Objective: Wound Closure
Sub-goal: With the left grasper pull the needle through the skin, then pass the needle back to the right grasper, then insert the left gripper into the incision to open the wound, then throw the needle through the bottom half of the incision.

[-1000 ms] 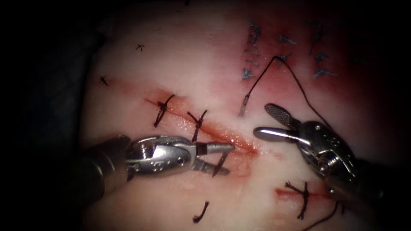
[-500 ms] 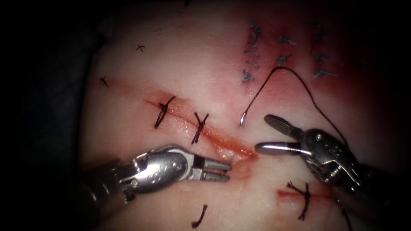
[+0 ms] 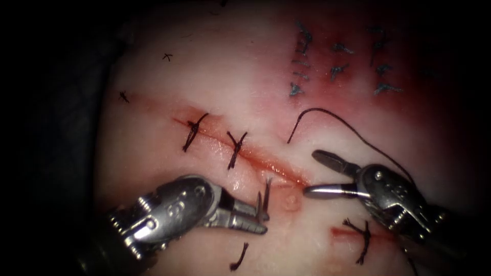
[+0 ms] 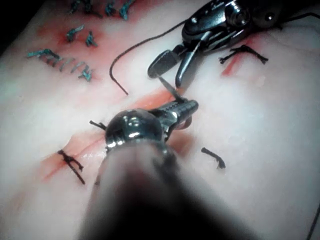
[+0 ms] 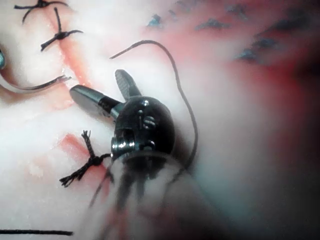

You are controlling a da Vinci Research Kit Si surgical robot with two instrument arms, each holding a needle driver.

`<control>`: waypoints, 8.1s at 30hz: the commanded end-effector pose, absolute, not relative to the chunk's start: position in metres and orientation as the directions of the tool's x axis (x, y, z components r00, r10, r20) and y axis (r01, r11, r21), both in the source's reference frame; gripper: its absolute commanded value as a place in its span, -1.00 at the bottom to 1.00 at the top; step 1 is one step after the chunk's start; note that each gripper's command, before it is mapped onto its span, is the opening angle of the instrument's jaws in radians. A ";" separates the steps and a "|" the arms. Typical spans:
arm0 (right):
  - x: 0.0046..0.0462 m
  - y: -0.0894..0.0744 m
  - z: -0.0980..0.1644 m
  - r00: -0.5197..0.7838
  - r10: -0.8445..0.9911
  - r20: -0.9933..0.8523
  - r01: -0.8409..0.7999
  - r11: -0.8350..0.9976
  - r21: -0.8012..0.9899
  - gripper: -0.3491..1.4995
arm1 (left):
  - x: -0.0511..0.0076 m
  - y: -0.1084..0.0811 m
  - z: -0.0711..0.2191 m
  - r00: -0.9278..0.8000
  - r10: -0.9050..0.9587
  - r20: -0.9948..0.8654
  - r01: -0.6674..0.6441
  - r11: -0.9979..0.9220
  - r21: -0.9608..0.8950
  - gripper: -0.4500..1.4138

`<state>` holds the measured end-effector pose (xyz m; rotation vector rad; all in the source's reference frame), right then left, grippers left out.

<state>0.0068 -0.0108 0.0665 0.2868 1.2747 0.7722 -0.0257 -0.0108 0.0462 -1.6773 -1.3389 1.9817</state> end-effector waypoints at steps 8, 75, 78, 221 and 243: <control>0.0075 -0.011 0.066 0.091 0.649 -0.755 -0.345 0.732 0.587 0.35 | -0.0248 -0.012 0.044 -0.355 0.707 -0.611 0.412 -0.469 -0.782 -0.89; 0.0123 -0.007 0.059 -0.341 0.940 0.025 -0.340 -0.148 0.929 0.76 | -0.0278 -0.011 0.044 -0.430 -0.290 -0.855 -0.097 -0.927 0.364 -0.89; 0.0126 -0.007 0.059 -0.336 0.941 0.029 -0.326 -0.145 0.934 0.73 | -0.0278 -0.011 0.044 -0.427 -0.292 -0.856 -0.096 -0.927 0.364 -0.89; 0.0143 -0.006 0.067 0.328 0.106 -0.939 -0.612 0.781 -0.126 -1.00 | -0.0288 -0.004 0.049 -0.810 0.142 -0.568 0.058 -0.946 -0.320 0.14; 0.0138 -0.003 0.068 0.253 0.297 -0.921 -0.544 0.830 0.118 -1.00 | -0.0289 -0.018 0.051 -0.740 0.201 -0.642 -0.021 -0.961 -0.276 -0.14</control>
